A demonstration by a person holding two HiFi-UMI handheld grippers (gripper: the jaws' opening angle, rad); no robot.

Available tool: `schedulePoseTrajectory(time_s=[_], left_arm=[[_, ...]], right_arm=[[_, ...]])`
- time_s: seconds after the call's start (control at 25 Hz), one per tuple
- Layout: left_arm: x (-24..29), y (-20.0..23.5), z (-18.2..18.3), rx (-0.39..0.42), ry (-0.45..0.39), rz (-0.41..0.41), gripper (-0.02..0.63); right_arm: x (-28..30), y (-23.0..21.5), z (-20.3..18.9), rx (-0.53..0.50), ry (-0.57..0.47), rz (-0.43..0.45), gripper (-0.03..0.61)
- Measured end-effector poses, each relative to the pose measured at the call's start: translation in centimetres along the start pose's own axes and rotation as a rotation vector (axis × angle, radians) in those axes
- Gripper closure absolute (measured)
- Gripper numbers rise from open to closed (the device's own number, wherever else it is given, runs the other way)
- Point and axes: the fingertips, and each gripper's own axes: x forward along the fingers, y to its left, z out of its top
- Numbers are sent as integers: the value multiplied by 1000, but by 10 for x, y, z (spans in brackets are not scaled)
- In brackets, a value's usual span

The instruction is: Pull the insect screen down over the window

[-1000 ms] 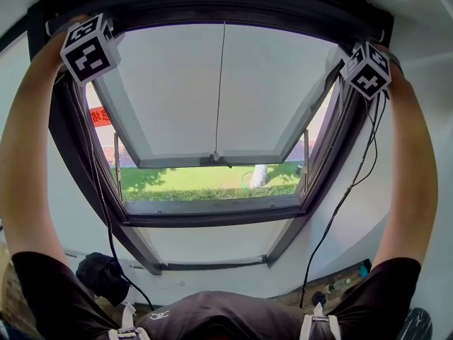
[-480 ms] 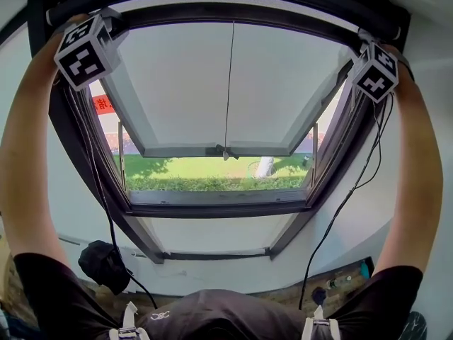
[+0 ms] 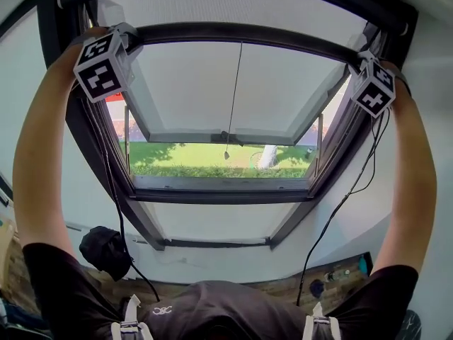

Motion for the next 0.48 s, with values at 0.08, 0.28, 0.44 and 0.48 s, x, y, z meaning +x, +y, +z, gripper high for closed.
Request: schedulePoseTrajectory(time_s=[0.08,0.28,0.44,0.48], left_arm=[[3,-18,-2,11,4,-32,589],[6,-58,-7,21,16,-111,589],[12,-99,-11,36,33,-182,589],[14,-109,-11,37,36,-198,589]], right_arm=[[2,18,-2,1,5,27,551],[4,55,-5,-5,13,83,551],[6,96,-10,-30,44,169,551],[8,106,-11,-35,50,185,551]])
